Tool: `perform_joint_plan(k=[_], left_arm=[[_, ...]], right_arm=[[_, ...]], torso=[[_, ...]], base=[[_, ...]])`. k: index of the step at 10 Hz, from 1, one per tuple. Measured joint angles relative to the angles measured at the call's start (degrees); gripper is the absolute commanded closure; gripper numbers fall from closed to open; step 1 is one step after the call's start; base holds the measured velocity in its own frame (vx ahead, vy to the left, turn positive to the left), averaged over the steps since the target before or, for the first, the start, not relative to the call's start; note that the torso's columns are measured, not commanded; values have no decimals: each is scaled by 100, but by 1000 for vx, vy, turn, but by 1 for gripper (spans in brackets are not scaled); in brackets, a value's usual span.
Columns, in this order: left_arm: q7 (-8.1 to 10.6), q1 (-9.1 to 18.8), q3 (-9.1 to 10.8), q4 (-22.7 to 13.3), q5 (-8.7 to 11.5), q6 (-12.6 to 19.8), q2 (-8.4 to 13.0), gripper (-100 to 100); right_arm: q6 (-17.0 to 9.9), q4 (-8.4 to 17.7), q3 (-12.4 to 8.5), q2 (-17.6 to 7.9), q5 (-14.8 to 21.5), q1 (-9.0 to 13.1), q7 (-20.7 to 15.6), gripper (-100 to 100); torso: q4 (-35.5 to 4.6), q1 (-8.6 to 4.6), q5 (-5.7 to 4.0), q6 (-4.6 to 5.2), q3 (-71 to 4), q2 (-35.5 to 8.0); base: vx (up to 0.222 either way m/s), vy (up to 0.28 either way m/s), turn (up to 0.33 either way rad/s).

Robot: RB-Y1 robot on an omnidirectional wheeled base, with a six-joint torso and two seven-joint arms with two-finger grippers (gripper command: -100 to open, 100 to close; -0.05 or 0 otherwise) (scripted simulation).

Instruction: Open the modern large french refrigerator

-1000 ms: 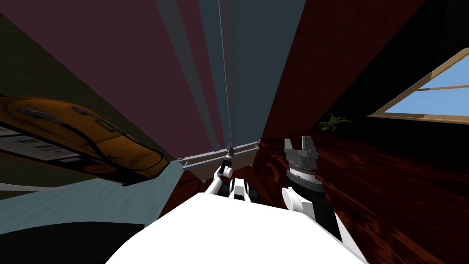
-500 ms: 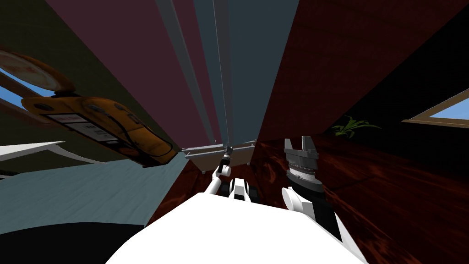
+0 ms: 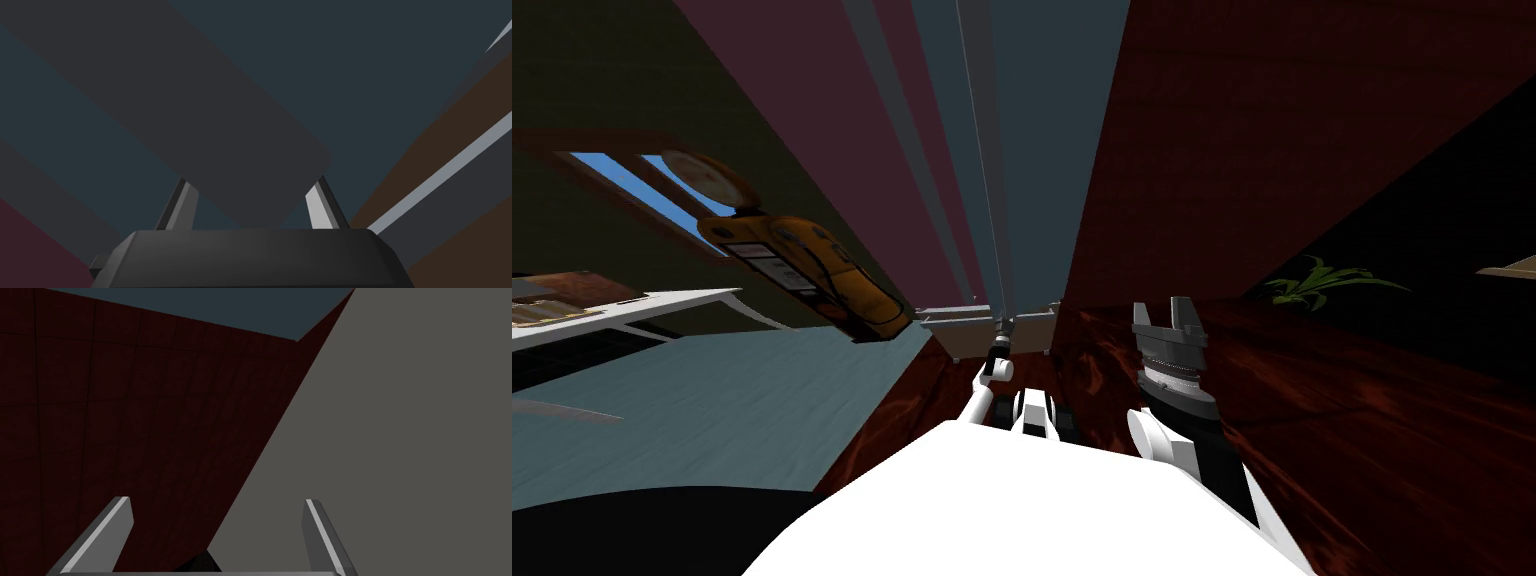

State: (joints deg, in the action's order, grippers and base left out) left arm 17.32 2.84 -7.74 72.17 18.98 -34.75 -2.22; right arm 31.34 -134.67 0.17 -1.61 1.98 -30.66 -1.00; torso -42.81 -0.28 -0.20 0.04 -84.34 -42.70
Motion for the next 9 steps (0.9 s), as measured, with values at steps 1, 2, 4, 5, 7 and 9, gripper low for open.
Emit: perform_joint_plan(k=[1, 2, 4, 5, 7, 9], left_arm=[[-14, -32, 20, -18, 10, 17, 2, 100], [-40, -60, 52, -24, 32, 24, -10, 100], [-103, -84, 237, 12, 135, -14, 34, 100], [-141, -148, 293, 81, 159, -28, 33, 100], [-259, -197, 423, 200, 227, -13, 0, 100], [-367, -263, 572, 247, 316, -50, -18, 100]], right_arm=[[0, 0, -1, -2, 0, 0, 0, 0], [0, 0, -1, -2, 0, -1, 0, 0], [0, 0, 0, 0, 0, -2, 0, 0], [0, 0, -1, -1, 0, -1, 0, 0], [0, 0, 0, -1, 0, 0, 0, 0], [0, -1, 0, 0, 0, -1, 0, 0]], torso=[[9, 49, 12, 12, -11, 21], [22, 39, 15, -8, -22, 38], [30, -6, 4, -2, -19, 35], [29, 2, 10, 31, -14, 28], [21, -27, 1, 20, -6, 12], [12, -5, -5, 11, -15, 27]], base=[[-20, -160, 101], [-12, -283, 197], [-11, -280, 156], [-70, -204, 80], [-62, -322, 150], [-38, -268, 141]])
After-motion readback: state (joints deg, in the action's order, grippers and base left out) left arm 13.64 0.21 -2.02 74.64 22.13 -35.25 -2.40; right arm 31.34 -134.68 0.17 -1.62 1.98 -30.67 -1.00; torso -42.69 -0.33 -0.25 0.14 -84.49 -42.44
